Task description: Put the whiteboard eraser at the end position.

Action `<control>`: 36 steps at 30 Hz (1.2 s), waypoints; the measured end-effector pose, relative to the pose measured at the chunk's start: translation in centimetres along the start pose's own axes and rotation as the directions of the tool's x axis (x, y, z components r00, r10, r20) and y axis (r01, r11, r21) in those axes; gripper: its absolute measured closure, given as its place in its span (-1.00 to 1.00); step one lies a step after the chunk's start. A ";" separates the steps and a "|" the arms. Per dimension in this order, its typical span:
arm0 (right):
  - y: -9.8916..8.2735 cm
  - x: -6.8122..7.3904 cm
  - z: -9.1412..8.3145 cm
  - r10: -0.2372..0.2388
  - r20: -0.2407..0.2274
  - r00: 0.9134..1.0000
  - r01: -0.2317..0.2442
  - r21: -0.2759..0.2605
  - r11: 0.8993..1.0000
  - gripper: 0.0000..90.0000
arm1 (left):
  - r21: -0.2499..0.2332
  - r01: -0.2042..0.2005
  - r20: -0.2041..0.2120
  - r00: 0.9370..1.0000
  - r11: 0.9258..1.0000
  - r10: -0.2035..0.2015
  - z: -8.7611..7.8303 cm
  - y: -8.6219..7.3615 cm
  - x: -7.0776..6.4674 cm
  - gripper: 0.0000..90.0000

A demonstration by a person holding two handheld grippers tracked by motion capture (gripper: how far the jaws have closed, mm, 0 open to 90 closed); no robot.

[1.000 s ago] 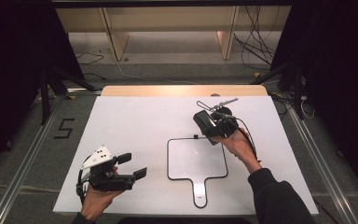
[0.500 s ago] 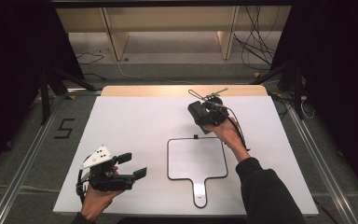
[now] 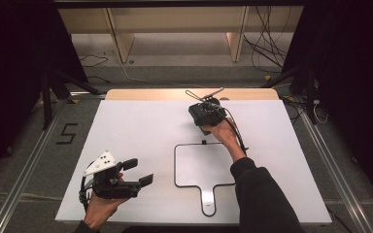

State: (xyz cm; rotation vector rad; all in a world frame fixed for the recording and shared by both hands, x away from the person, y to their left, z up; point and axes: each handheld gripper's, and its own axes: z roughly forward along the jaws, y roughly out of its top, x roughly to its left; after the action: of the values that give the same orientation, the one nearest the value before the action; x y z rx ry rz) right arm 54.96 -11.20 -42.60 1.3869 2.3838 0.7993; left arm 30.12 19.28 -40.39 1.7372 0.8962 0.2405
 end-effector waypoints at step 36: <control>0.6 -0.4 2.8 0.056 0.009 0.998 -0.056 0.016 0.998 -0.10 | -0.011 0.002 0.007 1.000 1.000 -0.002 -0.1 0.1 -0.1 -0.65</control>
State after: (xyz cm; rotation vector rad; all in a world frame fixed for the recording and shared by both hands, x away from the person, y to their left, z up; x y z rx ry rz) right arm 56.98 -10.42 -44.56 1.4670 2.3593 0.7877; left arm 30.05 19.33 -40.22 1.7254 0.8900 0.2376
